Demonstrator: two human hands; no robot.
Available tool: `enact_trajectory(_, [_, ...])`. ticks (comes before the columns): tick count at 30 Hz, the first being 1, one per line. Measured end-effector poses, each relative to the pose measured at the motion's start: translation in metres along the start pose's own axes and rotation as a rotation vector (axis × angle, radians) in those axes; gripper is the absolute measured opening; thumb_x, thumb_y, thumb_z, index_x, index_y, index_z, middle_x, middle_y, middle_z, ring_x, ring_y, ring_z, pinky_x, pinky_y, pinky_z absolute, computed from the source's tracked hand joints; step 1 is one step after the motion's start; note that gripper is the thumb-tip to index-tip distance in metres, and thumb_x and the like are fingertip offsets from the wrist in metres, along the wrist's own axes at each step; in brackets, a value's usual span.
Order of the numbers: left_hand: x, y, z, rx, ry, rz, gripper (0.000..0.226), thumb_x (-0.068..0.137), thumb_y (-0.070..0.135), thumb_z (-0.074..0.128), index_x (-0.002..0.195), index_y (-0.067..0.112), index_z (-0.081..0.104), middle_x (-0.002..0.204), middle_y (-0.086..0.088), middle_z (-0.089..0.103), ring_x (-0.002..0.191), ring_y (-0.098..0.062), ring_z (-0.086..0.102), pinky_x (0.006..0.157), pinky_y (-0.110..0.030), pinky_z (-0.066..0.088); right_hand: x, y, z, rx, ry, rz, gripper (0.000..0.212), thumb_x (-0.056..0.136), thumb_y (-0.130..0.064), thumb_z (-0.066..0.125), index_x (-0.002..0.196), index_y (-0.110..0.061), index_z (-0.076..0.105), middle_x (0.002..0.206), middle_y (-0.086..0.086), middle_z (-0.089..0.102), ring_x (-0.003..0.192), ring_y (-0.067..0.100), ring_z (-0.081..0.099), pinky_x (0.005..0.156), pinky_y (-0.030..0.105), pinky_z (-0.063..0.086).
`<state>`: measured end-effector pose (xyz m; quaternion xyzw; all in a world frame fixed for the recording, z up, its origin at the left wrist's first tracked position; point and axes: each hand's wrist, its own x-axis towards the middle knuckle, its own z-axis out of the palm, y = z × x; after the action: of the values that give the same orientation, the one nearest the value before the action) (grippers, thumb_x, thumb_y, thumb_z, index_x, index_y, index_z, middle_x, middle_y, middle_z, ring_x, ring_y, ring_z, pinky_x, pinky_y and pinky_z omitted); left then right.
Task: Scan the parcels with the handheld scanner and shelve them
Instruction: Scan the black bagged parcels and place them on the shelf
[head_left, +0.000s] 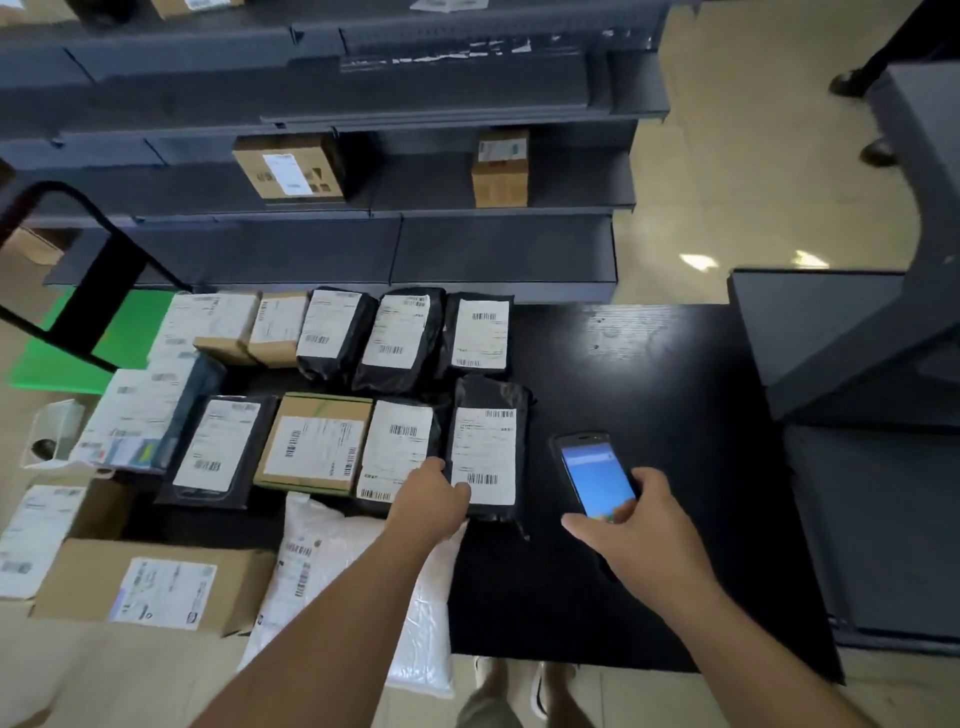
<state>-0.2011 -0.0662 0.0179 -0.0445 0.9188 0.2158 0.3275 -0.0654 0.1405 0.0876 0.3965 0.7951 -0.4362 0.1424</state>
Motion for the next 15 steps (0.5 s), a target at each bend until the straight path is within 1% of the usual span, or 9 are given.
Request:
enact_trajectory(2, [0.019,0.002,0.005,-0.004,-0.022,-0.011,0.035,0.101,0.030,0.056,0.131,0.012,0.055,0.122,-0.007,0.067,0.096,-0.021,0.059,0.082,-0.035,0.049,0.007,0.001,0.005,-0.002,-0.004,0.024,0.089,0.073,-0.051,0.087,0.143,-0.023,0.041,0.105,-0.006,0.061,0.089,0.012,0.064,0.075,0.036,0.058])
enact_trajectory(4, [0.037,0.003,0.012,-0.060,-0.045,-0.049,0.022,0.100,0.029,0.056,0.116,0.014,0.054,0.114,-0.006,0.068,0.097,-0.026,0.064,0.086,-0.039,0.056,0.014,0.002,0.010,-0.010,-0.009,0.048,0.091,0.074,-0.052,0.086,0.146,-0.023,0.039,0.107,-0.005,0.060,0.092,0.013,0.064,0.078,0.037,0.059])
enact_trajectory(5, [0.044,0.004,0.015,-0.104,-0.057,-0.070,0.020,0.099,0.028,0.056,0.114,0.016,0.053,0.114,-0.005,0.068,0.099,-0.027,0.066,0.089,-0.041,0.058,0.017,0.002,0.012,-0.011,-0.008,0.059,0.090,0.074,-0.052,0.086,0.145,-0.023,0.039,0.108,-0.005,0.060,0.093,0.013,0.064,0.078,0.037,0.058])
enact_trajectory(8, [0.060,0.007,0.023,-0.187,-0.078,-0.123,0.030,0.097,0.027,0.056,0.124,0.014,0.056,0.119,-0.006,0.069,0.103,-0.029,0.067,0.095,-0.046,0.058,0.025,0.002,0.018,0.000,-0.004,0.092,0.086,0.074,-0.050,0.087,0.142,-0.023,0.041,0.106,-0.006,0.061,0.092,0.012,0.063,0.078,0.036,0.056])
enact_trajectory(10, [0.069,0.011,0.028,-0.202,-0.082,-0.157,0.037,0.098,0.028,0.055,0.131,0.011,0.055,0.124,-0.009,0.068,0.106,-0.032,0.065,0.097,-0.046,0.056,0.029,0.002,0.022,0.016,-0.003,0.111,0.084,0.073,-0.049,0.088,0.139,-0.024,0.043,0.103,-0.009,0.062,0.093,0.010,0.063,0.081,0.037,0.056])
enact_trajectory(11, [0.074,0.012,0.031,-0.212,-0.085,-0.172,0.040,0.098,0.028,0.054,0.134,0.010,0.054,0.127,-0.010,0.067,0.106,-0.033,0.064,0.096,-0.044,0.055,0.031,0.002,0.024,0.022,-0.001,0.120,0.084,0.072,-0.049,0.088,0.139,-0.024,0.044,0.103,-0.009,0.062,0.094,0.011,0.063,0.083,0.039,0.057])
enact_trajectory(13, [0.080,0.016,0.036,-0.216,-0.095,-0.198,0.043,0.100,0.031,0.054,0.137,0.009,0.054,0.128,-0.010,0.066,0.100,-0.030,0.061,0.088,-0.038,0.050,0.035,0.003,0.028,0.026,0.004,0.133,0.084,0.070,-0.051,0.088,0.137,-0.025,0.044,0.103,-0.009,0.062,0.094,0.012,0.064,0.085,0.042,0.059])
enact_trajectory(14, [0.084,0.018,0.039,-0.224,-0.095,-0.216,0.045,0.100,0.033,0.054,0.138,0.008,0.054,0.127,-0.010,0.066,0.097,-0.029,0.061,0.085,-0.038,0.050,0.037,0.003,0.029,0.029,0.008,0.137,0.084,0.070,-0.051,0.088,0.137,-0.025,0.045,0.103,-0.009,0.062,0.094,0.012,0.065,0.085,0.042,0.059])
enact_trajectory(15, [0.087,0.019,0.042,-0.242,-0.089,-0.234,0.048,0.099,0.036,0.054,0.138,0.008,0.053,0.126,-0.010,0.066,0.097,-0.030,0.063,0.086,-0.039,0.053,0.038,0.004,0.031,0.031,0.012,0.142,0.085,0.070,-0.052,0.088,0.137,-0.026,0.044,0.103,-0.009,0.062,0.094,0.011,0.065,0.085,0.042,0.060])
